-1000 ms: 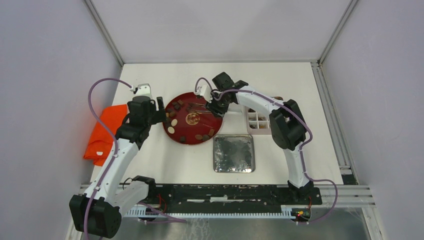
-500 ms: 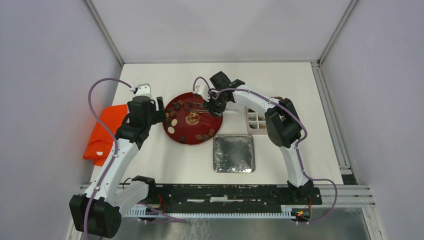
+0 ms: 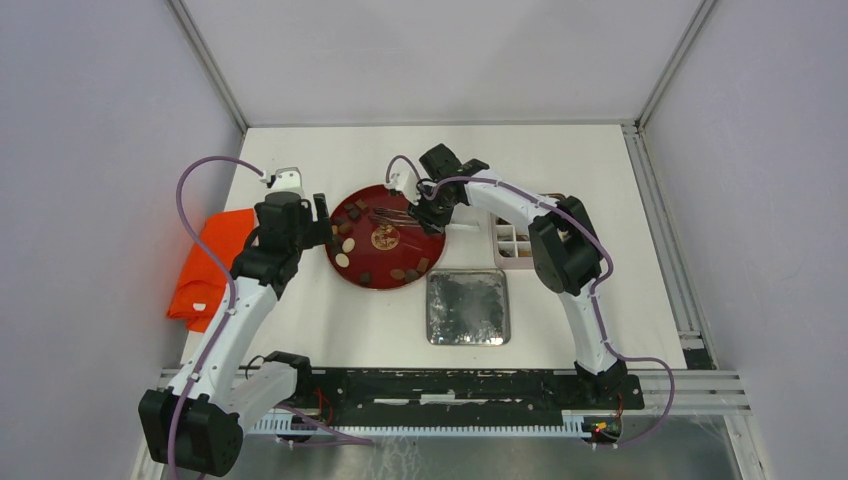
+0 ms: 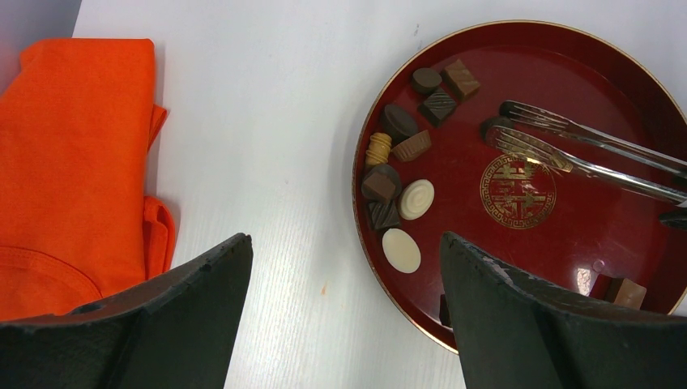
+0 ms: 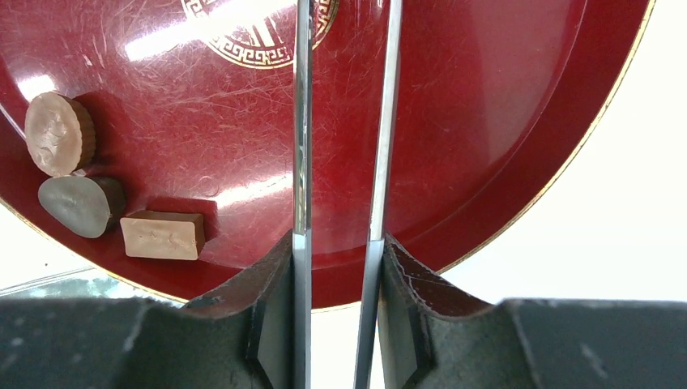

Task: Pack the chocolate
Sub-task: Pick up the fake chocolate from the plate.

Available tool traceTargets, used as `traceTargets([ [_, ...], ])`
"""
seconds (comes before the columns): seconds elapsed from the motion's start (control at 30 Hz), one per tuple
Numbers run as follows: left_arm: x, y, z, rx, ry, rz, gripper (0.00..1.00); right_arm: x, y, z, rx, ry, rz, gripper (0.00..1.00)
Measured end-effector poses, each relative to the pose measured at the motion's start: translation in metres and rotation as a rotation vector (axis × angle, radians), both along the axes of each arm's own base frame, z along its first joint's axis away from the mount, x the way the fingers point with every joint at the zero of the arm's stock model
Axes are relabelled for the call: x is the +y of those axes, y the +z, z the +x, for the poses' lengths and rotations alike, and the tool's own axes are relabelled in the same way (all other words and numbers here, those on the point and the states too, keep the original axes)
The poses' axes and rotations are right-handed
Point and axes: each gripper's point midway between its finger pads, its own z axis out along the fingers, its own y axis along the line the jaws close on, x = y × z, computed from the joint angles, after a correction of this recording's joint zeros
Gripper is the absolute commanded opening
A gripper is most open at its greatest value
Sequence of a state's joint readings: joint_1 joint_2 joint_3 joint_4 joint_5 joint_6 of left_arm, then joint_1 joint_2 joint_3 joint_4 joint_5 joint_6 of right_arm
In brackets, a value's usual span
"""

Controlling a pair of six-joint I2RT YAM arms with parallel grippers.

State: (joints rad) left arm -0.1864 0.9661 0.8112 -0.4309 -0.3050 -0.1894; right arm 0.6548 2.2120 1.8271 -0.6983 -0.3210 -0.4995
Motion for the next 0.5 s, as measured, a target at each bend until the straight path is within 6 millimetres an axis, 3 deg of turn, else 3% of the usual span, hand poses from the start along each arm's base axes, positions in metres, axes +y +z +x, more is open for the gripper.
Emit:
traceTargets([
  [0.27,0.000,0.000,0.000,0.000,0.000,0.000,0.90,0.001,0.001,-0.003,0.008,0.008,0.011,0.06],
  [0.5,0.000,0.000,0.000,0.000,0.000,0.000,0.90,-0.015,0.017,-0.030,0.030,0.022,0.032,0.02],
])
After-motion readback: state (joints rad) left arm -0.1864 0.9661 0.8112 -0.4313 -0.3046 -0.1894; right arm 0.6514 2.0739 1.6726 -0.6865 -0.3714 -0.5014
